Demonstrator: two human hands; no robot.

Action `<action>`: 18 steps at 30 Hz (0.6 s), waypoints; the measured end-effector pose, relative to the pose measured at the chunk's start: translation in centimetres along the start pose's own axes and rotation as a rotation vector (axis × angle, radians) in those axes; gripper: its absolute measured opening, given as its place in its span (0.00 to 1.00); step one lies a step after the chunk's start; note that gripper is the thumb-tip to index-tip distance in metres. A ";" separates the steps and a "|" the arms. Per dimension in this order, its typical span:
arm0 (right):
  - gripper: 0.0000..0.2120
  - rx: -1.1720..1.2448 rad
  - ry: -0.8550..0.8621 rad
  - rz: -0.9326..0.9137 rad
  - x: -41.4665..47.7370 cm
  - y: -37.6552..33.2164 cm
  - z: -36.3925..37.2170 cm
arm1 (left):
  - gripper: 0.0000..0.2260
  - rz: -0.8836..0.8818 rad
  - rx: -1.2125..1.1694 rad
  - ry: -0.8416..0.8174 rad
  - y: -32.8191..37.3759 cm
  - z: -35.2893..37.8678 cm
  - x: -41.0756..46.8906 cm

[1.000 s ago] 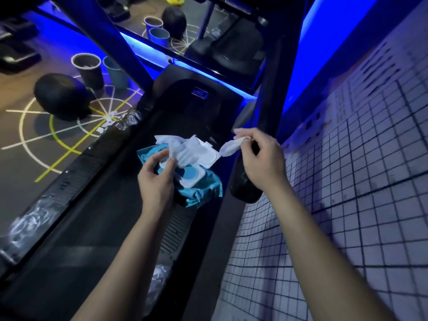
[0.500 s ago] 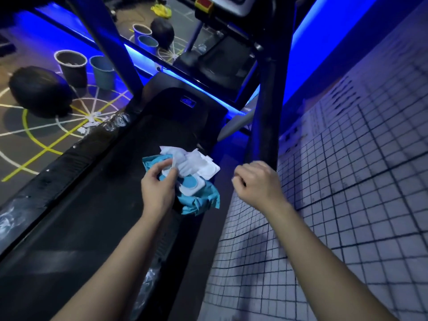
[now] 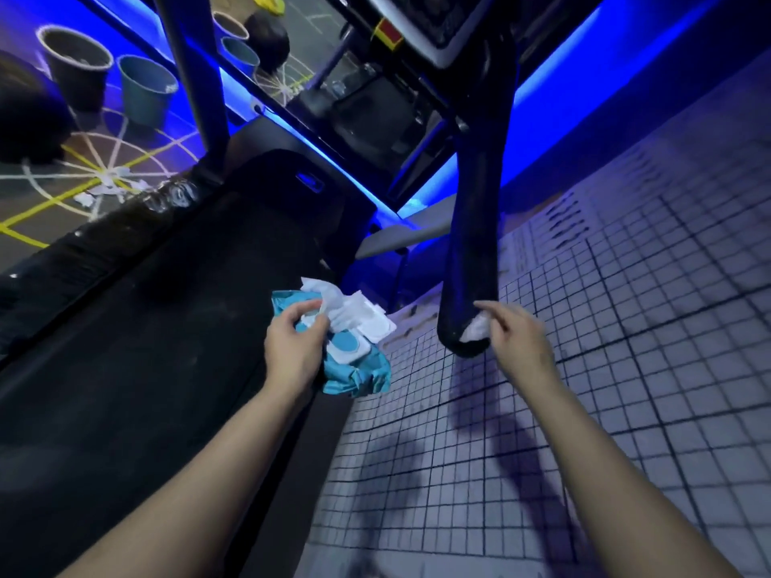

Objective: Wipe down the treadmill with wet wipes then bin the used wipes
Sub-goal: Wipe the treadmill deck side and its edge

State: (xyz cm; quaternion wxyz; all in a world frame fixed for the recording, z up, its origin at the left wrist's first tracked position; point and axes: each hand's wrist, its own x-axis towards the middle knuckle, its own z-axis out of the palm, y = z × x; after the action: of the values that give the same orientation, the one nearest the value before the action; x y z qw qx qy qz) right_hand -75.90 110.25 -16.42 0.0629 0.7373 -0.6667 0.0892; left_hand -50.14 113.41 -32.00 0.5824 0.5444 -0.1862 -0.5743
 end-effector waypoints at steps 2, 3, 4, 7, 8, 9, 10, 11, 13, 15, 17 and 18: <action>0.17 0.031 0.097 0.041 2.3 1.3 -1.1 | 0.09 -0.024 -0.003 -0.006 -0.6 1.3 0.7; 0.17 0.040 0.123 0.051 3.4 2.0 -1.2 | 0.09 -0.035 -0.017 0.000 -0.9 2.1 1.1; 0.17 0.056 0.130 0.047 4.5 2.4 -1.1 | 0.10 -0.045 -0.032 0.013 -1.4 2.9 1.6; 0.17 0.143 0.101 -0.004 6.4 3.6 0.7 | 0.10 -0.068 -0.048 0.044 -2.2 5.7 2.7; 0.17 0.192 0.095 -0.021 6.5 3.9 1.7 | 0.09 -0.078 -0.055 0.055 -2.7 6.6 3.1; 0.16 0.258 0.094 -0.027 6.3 4.0 2.5 | 0.09 -0.091 -0.068 0.066 -3.0 7.5 3.6; 0.16 0.322 0.091 -0.033 5.9 4.0 3.4 | 0.09 -0.096 -0.075 0.075 -3.3 8.2 4.0; 0.16 0.365 0.102 -0.064 5.3 4.1 4.2 | 0.08 -0.091 -0.080 0.088 -3.6 8.8 4.5; 0.17 0.374 0.146 -0.237 3.8 4.7 5.7 | 0.08 -0.071 -0.069 0.127 -3.8 9.4 5.2; 0.18 0.259 0.178 -0.491 2.4 5.5 7.5 | 0.09 -0.037 -0.025 0.149 -4.0 9.5 5.7; 0.18 0.100 0.156 -0.630 1.3 5.3 9.2 | 0.08 0.011 0.033 0.162 -4.4 9.3 6.2; 0.17 0.033 0.149 -0.652 0.7 4.9 9.9 | 0.07 0.031 0.056 0.165 -4.4 9.2 6.3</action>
State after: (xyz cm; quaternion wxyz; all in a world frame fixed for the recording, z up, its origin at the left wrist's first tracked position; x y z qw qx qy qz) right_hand -80.19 106.92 -26.09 0.1248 0.9042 -0.3878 0.1286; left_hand -58.25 105.12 -35.18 0.5892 0.6029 -0.1620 -0.5130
